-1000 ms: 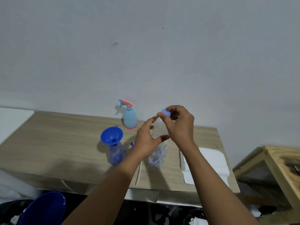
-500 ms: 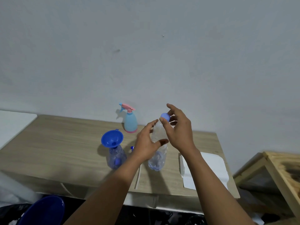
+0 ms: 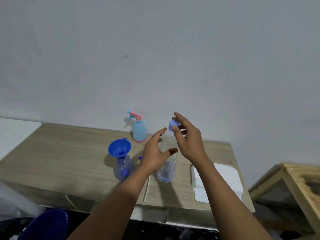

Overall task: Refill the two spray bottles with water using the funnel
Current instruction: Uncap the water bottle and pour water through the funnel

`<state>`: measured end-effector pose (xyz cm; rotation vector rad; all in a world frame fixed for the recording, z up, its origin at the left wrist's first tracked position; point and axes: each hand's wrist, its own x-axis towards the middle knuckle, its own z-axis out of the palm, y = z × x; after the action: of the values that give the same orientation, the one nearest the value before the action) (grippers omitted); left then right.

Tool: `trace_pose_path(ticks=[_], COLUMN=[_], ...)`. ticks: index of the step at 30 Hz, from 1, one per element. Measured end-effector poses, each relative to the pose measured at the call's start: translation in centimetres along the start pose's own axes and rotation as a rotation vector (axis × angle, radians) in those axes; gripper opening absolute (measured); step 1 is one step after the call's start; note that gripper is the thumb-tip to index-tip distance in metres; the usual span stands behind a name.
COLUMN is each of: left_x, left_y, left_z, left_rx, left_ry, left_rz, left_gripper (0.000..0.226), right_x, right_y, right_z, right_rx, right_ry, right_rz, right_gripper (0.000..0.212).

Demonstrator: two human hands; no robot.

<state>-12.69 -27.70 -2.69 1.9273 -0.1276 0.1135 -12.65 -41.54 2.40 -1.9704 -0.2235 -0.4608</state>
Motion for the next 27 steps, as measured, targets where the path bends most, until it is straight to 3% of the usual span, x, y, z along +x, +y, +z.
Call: trace_pose_path(ticks=[3,8,10,14,17,21,27], left_x=[0.0,0.1,0.1,0.0,0.0,0.0,0.0], left_y=[0.1,0.2,0.2,0.0,-0.2,-0.2,-0.2], left_z=[0.3,0.3,0.3,0.4,0.3,0.3,0.2], left_rx=[0.006,-0.001,-0.007,-0.013,-0.015,0.008,0.005], left_ry=[-0.003,0.002,0.008,0.012,0.007,0.006,-0.001], left_rz=[0.004,0.001,0.005,0.003,-0.002,-0.003,-0.019], left_gripper=[0.081,0.085,0.085,0.086,0.087,0.088,0.088], right_x=[0.3,0.6,0.5,-2.0,-7.4,-13.5,-15.9], right_y=[-0.1,-0.3,-0.3,3.4,9.7,14.2,17.4], right_z=[-0.1,-0.5,-1.0,-0.9,1.3,3.8,5.8], right_rx=[0.002,-0.025,0.013,0.068,-0.114,-0.188,-0.294], right_ry=[0.062,0.040,0.108,0.335,0.154,-0.189,-0.222], right_rz=[0.012,-0.035,-0.065,0.150,0.398,0.552,0.573], right_gripper=[0.051,0.032,0.029,0.023,0.017,0.017,0.013])
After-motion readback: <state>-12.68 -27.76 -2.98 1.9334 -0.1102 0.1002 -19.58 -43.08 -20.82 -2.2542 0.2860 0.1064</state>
